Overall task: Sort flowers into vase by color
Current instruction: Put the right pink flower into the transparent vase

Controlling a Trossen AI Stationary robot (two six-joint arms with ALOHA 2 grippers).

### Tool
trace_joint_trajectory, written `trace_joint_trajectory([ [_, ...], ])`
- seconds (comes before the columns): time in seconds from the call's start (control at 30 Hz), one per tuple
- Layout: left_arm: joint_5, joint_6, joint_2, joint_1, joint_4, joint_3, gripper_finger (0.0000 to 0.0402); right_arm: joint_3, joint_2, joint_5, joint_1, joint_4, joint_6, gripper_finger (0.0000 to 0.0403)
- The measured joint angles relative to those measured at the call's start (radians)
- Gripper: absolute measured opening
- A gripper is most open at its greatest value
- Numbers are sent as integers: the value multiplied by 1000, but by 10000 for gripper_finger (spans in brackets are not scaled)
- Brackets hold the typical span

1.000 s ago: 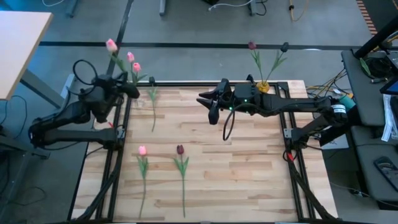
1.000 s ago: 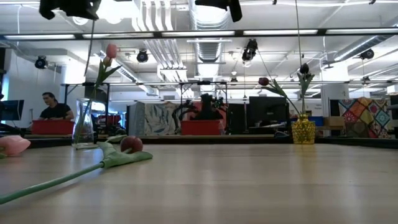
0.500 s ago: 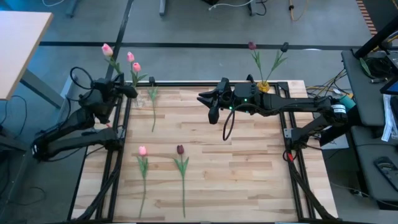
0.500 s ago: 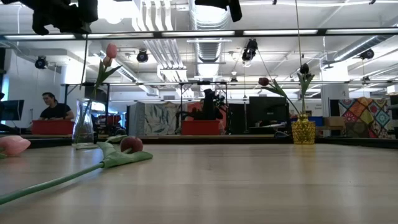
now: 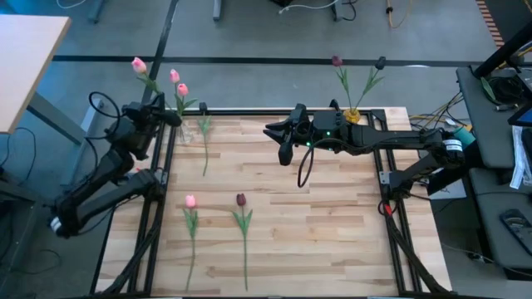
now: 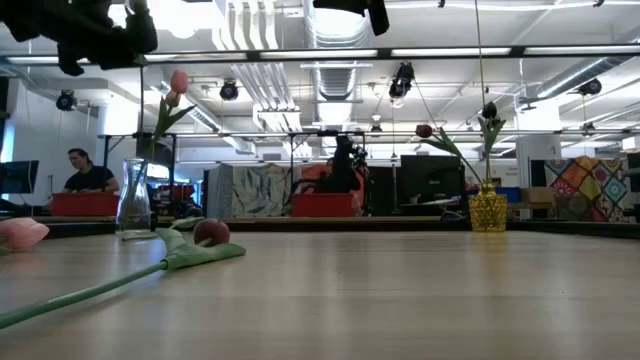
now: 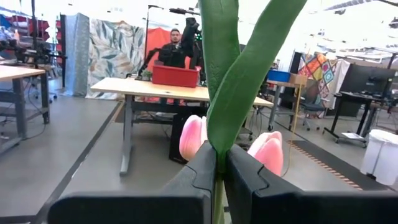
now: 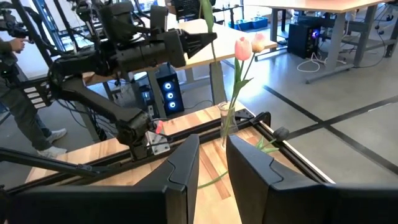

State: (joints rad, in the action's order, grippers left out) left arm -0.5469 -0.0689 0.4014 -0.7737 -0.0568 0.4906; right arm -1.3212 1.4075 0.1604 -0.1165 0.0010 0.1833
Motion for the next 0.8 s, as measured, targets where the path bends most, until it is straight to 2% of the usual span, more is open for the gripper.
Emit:
trace_joint_trajectory([
  [0.2,67,-26,15,-96,-5,-35,0,0,0,0,0,0,10,73],
  [0.47,71,-37,57,-115,79,-44,4,0,0,0,0,0,26,73],
  [0.67,88,-48,67,-115,94,-44,44,0,0,0,0,0,28,73],
  [0.8,120,-77,61,-115,167,-44,77,0,0,-1,0,0,51,73],
])
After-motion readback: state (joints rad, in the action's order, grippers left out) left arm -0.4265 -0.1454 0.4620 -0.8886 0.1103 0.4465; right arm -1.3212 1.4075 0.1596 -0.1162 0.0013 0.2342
